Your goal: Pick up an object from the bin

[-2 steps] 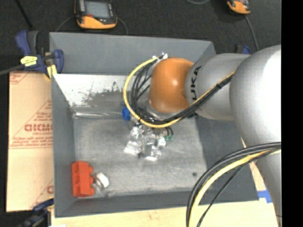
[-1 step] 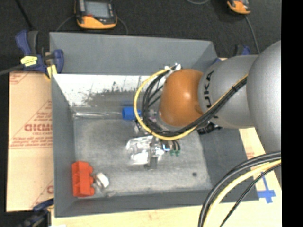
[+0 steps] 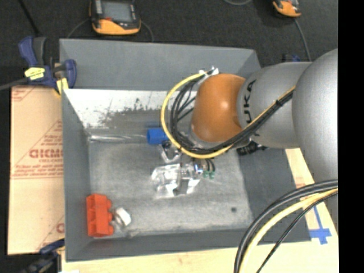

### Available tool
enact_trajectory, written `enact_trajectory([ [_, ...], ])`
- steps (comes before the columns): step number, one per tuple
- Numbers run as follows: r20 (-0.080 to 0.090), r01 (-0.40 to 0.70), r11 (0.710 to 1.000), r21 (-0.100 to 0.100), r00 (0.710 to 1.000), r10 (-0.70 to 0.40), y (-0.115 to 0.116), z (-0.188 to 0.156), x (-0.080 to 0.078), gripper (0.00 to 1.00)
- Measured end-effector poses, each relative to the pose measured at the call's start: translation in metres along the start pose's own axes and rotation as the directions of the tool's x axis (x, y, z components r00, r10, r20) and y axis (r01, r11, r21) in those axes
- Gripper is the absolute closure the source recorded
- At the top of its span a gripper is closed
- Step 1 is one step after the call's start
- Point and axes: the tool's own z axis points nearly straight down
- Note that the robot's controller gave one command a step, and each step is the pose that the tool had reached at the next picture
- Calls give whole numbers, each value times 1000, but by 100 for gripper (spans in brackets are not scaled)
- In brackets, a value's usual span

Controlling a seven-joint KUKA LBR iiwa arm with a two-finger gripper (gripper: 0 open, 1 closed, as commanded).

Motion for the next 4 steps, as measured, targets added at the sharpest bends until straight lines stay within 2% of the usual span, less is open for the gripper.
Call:
enact_trajectory([
  [1,-3,-68,998,0,998,68,-7,31,38,0],
  [2,6,87,996,1,996,-87,11,29,98,0],
  [3,1,83,997,1,997,-83,11,29,99,100],
  [4,-2,78,997,0,997,-78,11,25,99,100],
])
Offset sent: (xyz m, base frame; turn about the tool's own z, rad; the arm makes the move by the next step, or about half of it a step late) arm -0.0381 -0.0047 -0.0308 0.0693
